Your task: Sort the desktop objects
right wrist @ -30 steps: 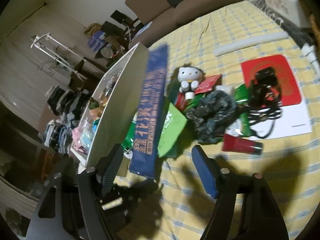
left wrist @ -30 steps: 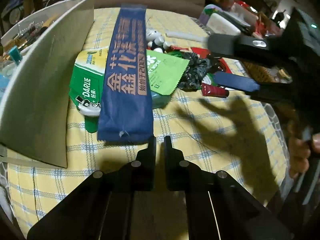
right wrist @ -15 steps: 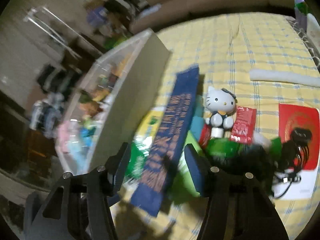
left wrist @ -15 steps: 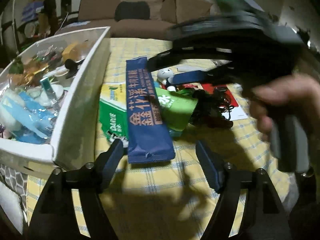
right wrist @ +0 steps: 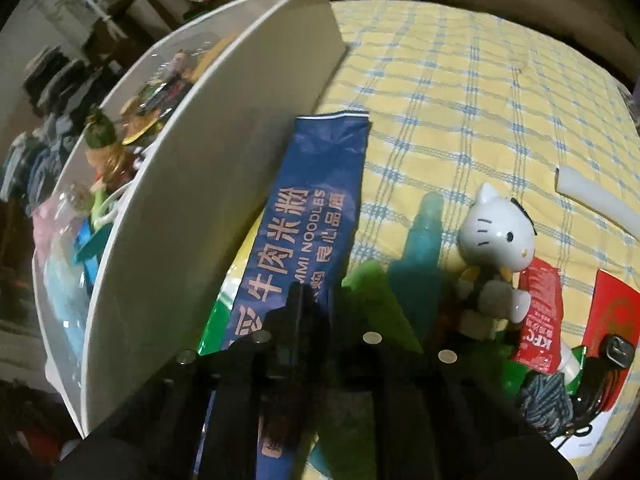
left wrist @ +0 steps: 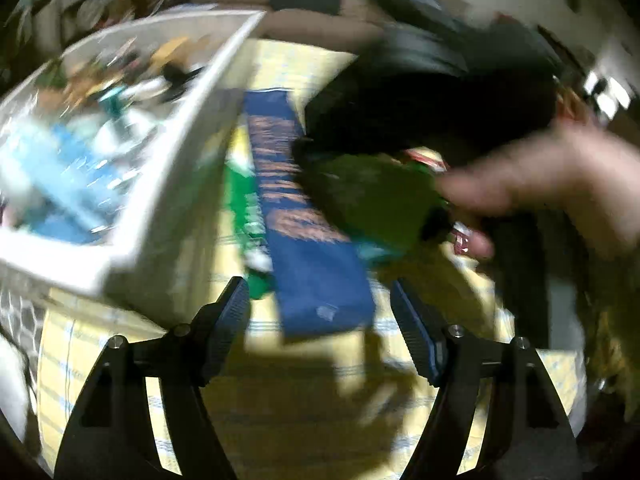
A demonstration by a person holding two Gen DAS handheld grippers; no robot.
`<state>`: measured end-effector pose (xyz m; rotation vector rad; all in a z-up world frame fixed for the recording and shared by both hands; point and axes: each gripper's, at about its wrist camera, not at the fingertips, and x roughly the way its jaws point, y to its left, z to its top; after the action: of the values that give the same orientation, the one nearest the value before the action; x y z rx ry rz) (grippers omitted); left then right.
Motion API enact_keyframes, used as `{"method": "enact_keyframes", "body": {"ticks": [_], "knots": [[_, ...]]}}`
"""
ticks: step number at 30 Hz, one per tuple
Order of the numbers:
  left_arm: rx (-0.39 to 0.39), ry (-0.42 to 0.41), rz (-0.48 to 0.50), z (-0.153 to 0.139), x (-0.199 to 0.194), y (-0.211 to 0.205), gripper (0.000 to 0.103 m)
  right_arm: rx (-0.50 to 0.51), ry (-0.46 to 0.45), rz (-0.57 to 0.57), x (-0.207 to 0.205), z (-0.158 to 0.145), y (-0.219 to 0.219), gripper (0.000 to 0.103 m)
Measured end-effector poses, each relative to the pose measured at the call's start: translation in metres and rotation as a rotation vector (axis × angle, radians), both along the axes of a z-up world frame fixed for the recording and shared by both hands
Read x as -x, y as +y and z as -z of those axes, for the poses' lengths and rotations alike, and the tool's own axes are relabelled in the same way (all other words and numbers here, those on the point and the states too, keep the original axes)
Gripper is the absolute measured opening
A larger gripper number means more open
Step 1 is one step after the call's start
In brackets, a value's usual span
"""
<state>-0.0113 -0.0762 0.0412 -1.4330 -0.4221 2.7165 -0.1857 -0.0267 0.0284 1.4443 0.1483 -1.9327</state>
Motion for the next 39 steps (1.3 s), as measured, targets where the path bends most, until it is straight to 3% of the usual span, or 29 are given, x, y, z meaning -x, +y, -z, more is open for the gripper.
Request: {"method": "enact_keyframes", "body": {"ticks": [1, 7, 8, 10, 14, 15, 17, 18, 20, 24, 27, 28, 29, 32, 37, 39], "knots": [[-0.014, -0.014, -0.007, 0.001, 0.001, -0.005, 0.050, 0.011, -0.006, 0.004, -0.002, 0.000, 0.004, 0.010], [0.043, -0.029, -0.010, 0.004, -0.007, -0.007, 0.047, 0.171, -0.143, 0.041, -0.017, -0.006, 0.040, 0.007], [0.043, -0.041, -0.009, 0.006, -0.009, -0.006, 0.048, 0.174, -0.150, 0.033, -0.022, -0.009, 0.043, 0.007], [0.037, -0.034, -0.003, 0.006, -0.016, -0.002, 0.067, 0.156, -0.139, 0.013, -0.033, -0.018, 0.050, 0.007], [0.165, 0.041, 0.088, -0.004, -0.027, 0.034, 0.069, 0.144, -0.108, 0.057, -0.032, -0.034, 0.057, 0.014], [0.196, 0.062, 0.102, -0.007, -0.028, 0.041, 0.069, 0.128, -0.076, 0.076, -0.028, -0.039, 0.057, 0.022], [0.265, 0.090, 0.102, -0.008, -0.025, 0.052, 0.069, 0.114, -0.054, 0.125, -0.018, -0.042, 0.053, 0.077], [0.280, 0.090, 0.096, -0.011, -0.022, 0.054, 0.069, 0.107, -0.066, 0.148, -0.012, -0.040, 0.050, 0.080], [0.277, 0.067, 0.077, -0.006, -0.018, 0.047, 0.069, 0.080, -0.090, 0.149, -0.001, -0.032, 0.034, 0.080], [0.237, 0.015, 0.043, 0.005, -0.008, 0.034, 0.069, -0.036, -0.046, 0.059, 0.006, -0.016, -0.004, 0.072], [0.176, -0.013, 0.064, 0.013, -0.004, 0.033, 0.062, -0.120, -0.004, -0.044, 0.000, -0.006, -0.024, 0.059], [0.146, -0.029, 0.082, 0.016, -0.002, 0.033, 0.051, -0.124, -0.002, -0.064, -0.003, -0.004, -0.025, 0.043], [0.125, -0.039, 0.097, 0.018, 0.000, 0.035, 0.044, -0.121, -0.002, -0.079, -0.006, -0.002, -0.025, 0.031], [0.120, -0.049, 0.142, 0.020, 0.000, 0.041, 0.032, -0.103, 0.019, -0.090, -0.012, -0.001, -0.016, 0.015], [0.116, -0.032, 0.195, 0.013, -0.007, 0.049, 0.018, 0.042, -0.040, 0.001, -0.016, -0.012, 0.026, 0.010], [0.124, -0.006, 0.215, 0.006, -0.011, 0.052, 0.018, 0.108, -0.066, 0.027, -0.022, -0.019, 0.045, 0.010]]}}
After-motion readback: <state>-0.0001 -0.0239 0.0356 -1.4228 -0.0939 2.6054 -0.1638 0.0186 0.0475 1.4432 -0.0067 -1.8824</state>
